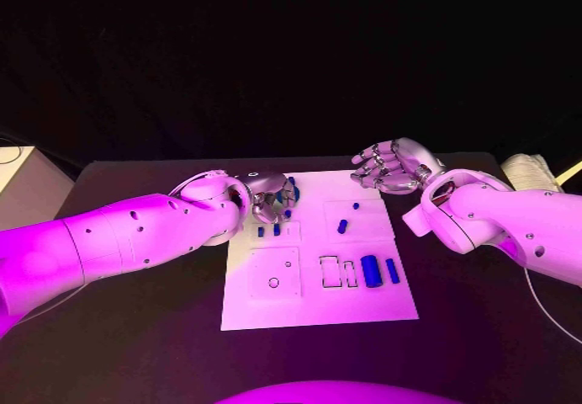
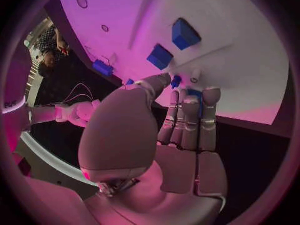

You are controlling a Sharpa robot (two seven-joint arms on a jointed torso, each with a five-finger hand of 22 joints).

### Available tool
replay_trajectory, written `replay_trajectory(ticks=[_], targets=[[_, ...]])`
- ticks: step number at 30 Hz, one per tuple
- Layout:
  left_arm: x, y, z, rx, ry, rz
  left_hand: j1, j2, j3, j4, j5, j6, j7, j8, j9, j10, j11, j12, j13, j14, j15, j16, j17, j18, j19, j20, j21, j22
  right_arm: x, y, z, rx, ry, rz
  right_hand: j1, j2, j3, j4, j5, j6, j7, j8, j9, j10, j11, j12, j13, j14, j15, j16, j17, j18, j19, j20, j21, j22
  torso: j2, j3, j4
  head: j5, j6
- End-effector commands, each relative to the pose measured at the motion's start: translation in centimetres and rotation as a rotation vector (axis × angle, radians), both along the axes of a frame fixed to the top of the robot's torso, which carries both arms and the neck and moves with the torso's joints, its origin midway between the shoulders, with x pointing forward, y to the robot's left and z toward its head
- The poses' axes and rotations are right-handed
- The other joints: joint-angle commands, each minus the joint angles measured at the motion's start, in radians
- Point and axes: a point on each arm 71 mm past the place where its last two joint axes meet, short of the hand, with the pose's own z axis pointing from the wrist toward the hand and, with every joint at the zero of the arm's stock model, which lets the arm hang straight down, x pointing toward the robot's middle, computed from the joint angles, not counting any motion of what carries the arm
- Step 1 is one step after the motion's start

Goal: Assemble the parts on the task board

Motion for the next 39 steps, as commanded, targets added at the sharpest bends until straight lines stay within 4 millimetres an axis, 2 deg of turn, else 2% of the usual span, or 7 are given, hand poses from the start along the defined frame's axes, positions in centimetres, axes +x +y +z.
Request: replay_trajectory(ticks=[1,19,31,39], targets=[[-0.1,-0.21,-0.51,0.072,0.047,0.001,-0.009,0.002,0.0,-0.005,-0.002,0.009,0.002,-0.006,-0.005,0.009,-0.001,0.005,-0.002,0.007,0.0,0.007,0.002,-0.006,0.005,-0.001,0.005,0.005,-0.05,0.17,-0.02,-0.001,0.0,0.017,0.001,0.01,0.0,-0.005,0.005,0.004,0.061,0.003,-0.001,-0.002,0.002,0.006,-0.002,-0.001,-0.003,-0.007,-0.001,0.005,-0.004,0.001,0.0,-0.001,0.0,-0.0001,0.0001,0.0,-0.002],[0.15,-0.76,-0.69,0.088,0.067,0.019,0.002,0.022,0.027,-0.015,-0.001,0.032,0.006,-0.025,-0.028,0.026,-0.005,0.009,-0.012,0.009,-0.004,0.025,-0.006,-0.008,0.01,-0.006,0.02,0.02,-0.1,0.21,-0.01,0.0,0.0,0.018,0.001,0.01,0.0,-0.005,0.005,0.004,0.061,0.003,-0.001,-0.002,0.002,0.006,-0.002,-0.001,-0.003,-0.007,-0.001,0.005,-0.004,0.001,0.0,-0.001,0.001,0.0006,-0.0007,-0.001,0.0],[0.28,-0.69,-0.86,0.091,0.092,0.031,0.02,0.053,0.076,-0.043,-0.005,0.066,0.015,-0.044,-0.049,0.066,-0.013,-0.007,-0.038,0.027,-0.011,0.053,0.003,-0.012,0.025,-0.012,0.053,0.054,-0.12,0.19,0.0,0.0,0.0,0.018,0.001,0.011,0.001,-0.007,0.006,0.005,0.061,0.004,-0.002,-0.002,0.002,0.008,-0.002,0.0,-0.003,-0.007,-0.002,0.006,-0.002,0.001,0.001,-0.006,0.0,0.0006,0.0003,-0.002,-0.004],[0.21,-0.97,-0.84,0.065,0.109,0.022,0.011,0.054,0.082,-0.047,-0.007,0.077,0.015,-0.049,-0.054,0.083,-0.014,-0.017,-0.048,0.034,-0.012,0.063,0.009,-0.015,0.031,-0.013,0.065,0.067,-0.15,0.26,0.0,0.0,0.001,0.02,0.001,0.011,0.001,-0.007,0.006,0.005,0.061,0.004,-0.002,-0.002,0.002,0.008,-0.002,0.0,-0.003,-0.007,-0.002,0.006,-0.002,0.001,0.001,-0.006,0.0,0.0004,0.0002,-0.001,-0.006]])
